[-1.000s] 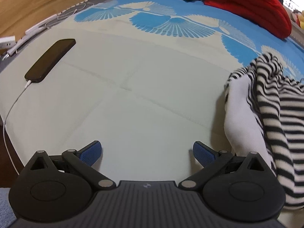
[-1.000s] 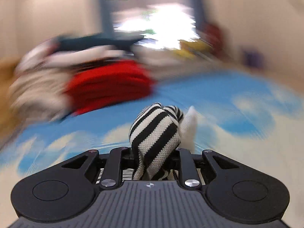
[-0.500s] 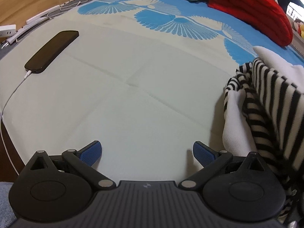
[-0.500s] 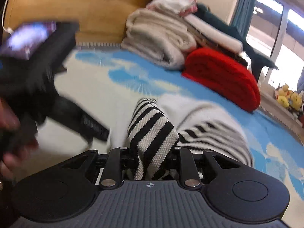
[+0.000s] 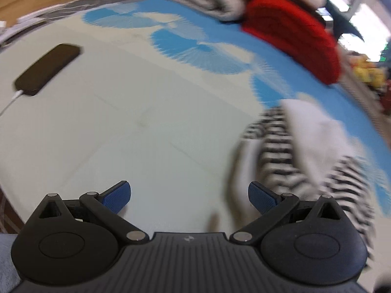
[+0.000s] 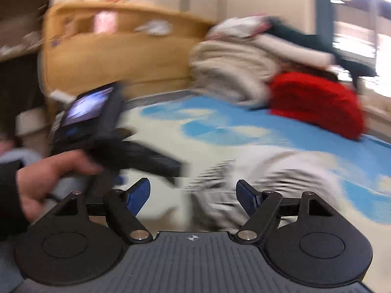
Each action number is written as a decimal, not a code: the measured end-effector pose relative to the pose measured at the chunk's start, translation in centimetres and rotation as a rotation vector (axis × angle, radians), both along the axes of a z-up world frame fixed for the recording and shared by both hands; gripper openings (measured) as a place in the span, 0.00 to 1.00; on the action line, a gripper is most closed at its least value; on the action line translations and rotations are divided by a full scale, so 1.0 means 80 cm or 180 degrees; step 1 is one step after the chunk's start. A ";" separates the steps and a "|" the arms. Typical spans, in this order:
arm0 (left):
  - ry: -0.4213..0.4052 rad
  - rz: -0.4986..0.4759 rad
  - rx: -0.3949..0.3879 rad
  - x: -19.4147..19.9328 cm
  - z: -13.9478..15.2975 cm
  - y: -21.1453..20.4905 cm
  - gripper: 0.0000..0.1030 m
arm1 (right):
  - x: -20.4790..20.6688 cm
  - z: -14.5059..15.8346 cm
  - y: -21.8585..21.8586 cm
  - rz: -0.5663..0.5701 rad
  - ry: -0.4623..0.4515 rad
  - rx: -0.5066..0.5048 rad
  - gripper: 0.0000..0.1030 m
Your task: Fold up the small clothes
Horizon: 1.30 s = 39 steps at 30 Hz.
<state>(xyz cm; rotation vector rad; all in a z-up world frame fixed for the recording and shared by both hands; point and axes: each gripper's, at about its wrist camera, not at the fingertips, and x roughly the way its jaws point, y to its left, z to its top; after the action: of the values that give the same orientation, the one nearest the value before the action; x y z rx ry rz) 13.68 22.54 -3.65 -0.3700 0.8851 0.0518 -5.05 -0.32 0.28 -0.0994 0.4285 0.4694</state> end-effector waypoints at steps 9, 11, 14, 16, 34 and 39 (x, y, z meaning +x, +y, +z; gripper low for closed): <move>-0.0475 -0.1297 0.0461 -0.031 0.059 -0.109 0.99 | 0.018 -0.060 -0.125 -0.1487 0.0509 0.0539 0.76; -0.0463 -0.1302 0.0736 -0.024 0.051 -0.130 0.94 | 0.022 -0.067 -0.127 -0.1492 0.0558 0.0589 0.76; -0.0223 -0.1430 0.0708 -0.007 0.030 -0.139 0.54 | 0.029 -0.073 -0.129 -0.1438 0.0606 0.0612 0.76; -0.0062 -0.1466 0.0604 0.002 0.022 -0.139 0.12 | 0.039 -0.073 -0.125 -0.1404 0.0581 0.0618 0.76; -0.0090 -0.0877 -0.0010 0.012 0.014 -0.039 0.63 | 0.056 -0.085 -0.085 -0.0856 0.0738 0.0036 0.23; -0.0016 -0.0811 -0.0245 0.015 0.011 -0.070 0.82 | 0.049 -0.091 -0.071 -0.0664 0.0755 -0.0211 0.23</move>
<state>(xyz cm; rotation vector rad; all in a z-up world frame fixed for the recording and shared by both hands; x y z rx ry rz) 14.87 16.91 -2.73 -0.3265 0.9249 -0.2186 -1.10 -6.04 -7.00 -0.0621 0.6800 0.2616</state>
